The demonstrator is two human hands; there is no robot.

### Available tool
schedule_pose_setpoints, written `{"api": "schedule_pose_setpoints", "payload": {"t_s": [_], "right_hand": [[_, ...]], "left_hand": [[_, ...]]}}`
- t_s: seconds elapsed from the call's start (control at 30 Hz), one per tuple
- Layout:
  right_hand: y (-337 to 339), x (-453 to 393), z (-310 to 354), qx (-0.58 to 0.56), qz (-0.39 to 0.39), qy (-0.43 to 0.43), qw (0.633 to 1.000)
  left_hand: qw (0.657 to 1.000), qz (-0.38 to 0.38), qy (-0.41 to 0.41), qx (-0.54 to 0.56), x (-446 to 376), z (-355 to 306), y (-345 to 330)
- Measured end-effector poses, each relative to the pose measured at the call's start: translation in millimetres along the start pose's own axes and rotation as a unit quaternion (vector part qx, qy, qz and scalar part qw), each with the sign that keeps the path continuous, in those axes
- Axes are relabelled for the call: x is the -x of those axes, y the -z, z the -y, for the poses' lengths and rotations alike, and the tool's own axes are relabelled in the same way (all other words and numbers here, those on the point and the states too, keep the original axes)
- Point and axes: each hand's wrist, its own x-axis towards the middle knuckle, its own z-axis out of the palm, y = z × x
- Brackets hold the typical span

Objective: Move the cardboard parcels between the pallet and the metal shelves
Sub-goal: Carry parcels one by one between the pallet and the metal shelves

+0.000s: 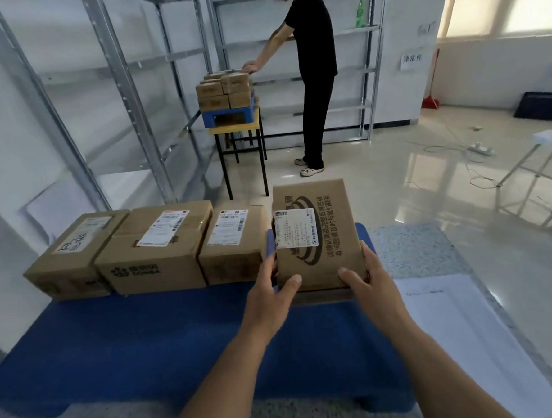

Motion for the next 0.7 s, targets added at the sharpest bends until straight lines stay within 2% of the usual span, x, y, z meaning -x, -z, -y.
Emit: {"api": "schedule_pose_setpoints", "payload": {"t_s": [0.13, 0.4, 0.47, 0.57, 0.63, 0.7], "right_hand": [[-7, -16, -19, 0.027, -0.004, -0.040, 0.999], [-23, -57, -34, 0.080, 0.027, -0.101, 0.991], [-26, -68, -34, 0.087, 0.030, -0.106, 0.990], [-31, -82, -35, 0.098, 0.037, -0.107, 0.989], [-36, -90, -34, 0.097, 0.037, -0.107, 0.989], [-41, -97, -33, 0.093, 0.036, -0.104, 0.990]], "left_hand": [[0.999, 0.012, 0.040, -0.031, -16, 8, -10], [0.992, 0.042, 0.067, -0.094, -56, 24, -9], [0.987, 0.038, 0.069, -0.143, -65, 23, -6], [0.952, -0.066, -0.004, -0.300, -75, 20, 5], [0.920, -0.135, -0.050, -0.364, -83, 20, 18], [0.903, -0.137, -0.042, -0.405, -94, 27, 31]]}}
